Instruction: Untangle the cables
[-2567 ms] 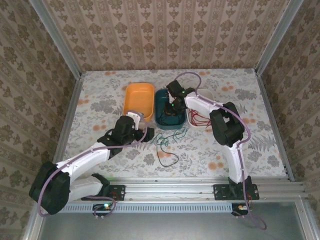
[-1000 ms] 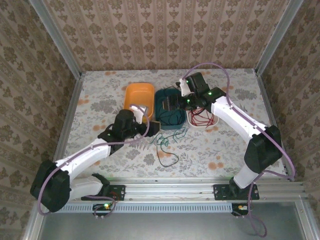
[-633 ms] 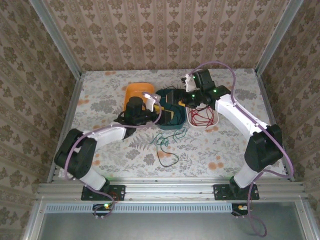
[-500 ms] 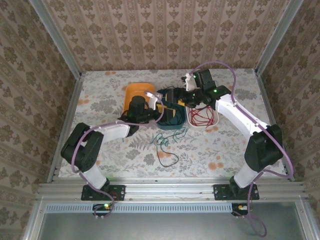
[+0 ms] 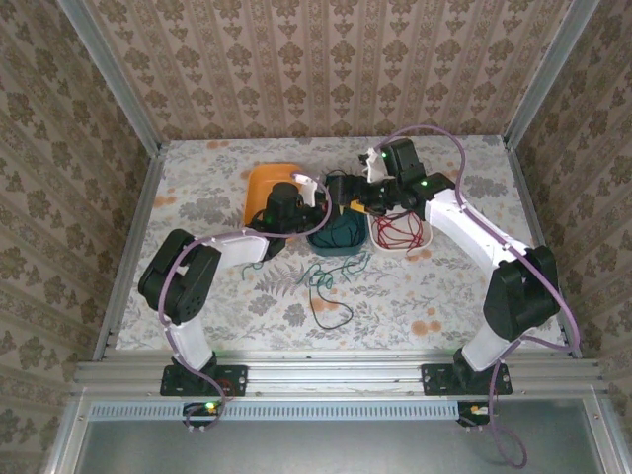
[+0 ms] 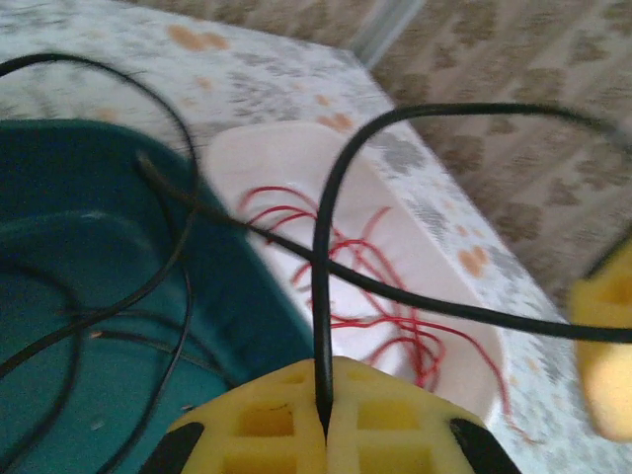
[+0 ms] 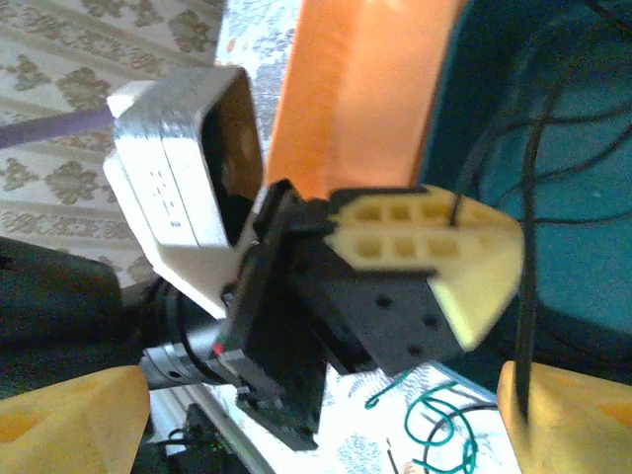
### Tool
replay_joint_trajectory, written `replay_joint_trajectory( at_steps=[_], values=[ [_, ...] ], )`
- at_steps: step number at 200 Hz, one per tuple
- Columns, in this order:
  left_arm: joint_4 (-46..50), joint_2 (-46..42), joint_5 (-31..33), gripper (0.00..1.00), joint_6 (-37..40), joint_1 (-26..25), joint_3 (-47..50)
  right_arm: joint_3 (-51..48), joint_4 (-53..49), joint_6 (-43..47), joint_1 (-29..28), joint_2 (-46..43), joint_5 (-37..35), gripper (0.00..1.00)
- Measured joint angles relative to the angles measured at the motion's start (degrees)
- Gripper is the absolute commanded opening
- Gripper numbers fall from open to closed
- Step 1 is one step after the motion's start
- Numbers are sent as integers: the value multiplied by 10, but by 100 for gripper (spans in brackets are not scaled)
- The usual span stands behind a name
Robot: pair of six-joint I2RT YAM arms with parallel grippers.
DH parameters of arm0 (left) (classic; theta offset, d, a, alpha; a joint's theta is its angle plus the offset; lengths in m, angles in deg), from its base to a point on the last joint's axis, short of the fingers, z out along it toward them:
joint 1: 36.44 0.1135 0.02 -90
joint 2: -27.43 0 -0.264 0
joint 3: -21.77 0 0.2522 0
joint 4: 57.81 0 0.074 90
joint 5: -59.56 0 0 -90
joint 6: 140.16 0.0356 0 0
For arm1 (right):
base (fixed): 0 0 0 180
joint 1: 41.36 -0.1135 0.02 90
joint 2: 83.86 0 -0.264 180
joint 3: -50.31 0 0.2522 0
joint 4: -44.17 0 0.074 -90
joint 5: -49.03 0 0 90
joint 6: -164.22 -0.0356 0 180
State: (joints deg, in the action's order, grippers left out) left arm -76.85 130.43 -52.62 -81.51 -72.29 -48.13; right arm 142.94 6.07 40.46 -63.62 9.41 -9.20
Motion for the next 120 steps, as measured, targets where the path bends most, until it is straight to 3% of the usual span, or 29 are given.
replay_joint_trajectory(
  at_steps=[51, 113, 120],
  values=[
    [128, 0, 102, 0, 0, 3, -29, -70, -18, -28, 38, -42, -72, 95],
    [261, 0, 150, 0, 28, 1, -88, -115, -31, -51, 73, -112, -139, 95],
    [277, 2, 155, 8, 33, 0, -102, -115, -32, -50, 73, -115, -142, 95]
  ],
)
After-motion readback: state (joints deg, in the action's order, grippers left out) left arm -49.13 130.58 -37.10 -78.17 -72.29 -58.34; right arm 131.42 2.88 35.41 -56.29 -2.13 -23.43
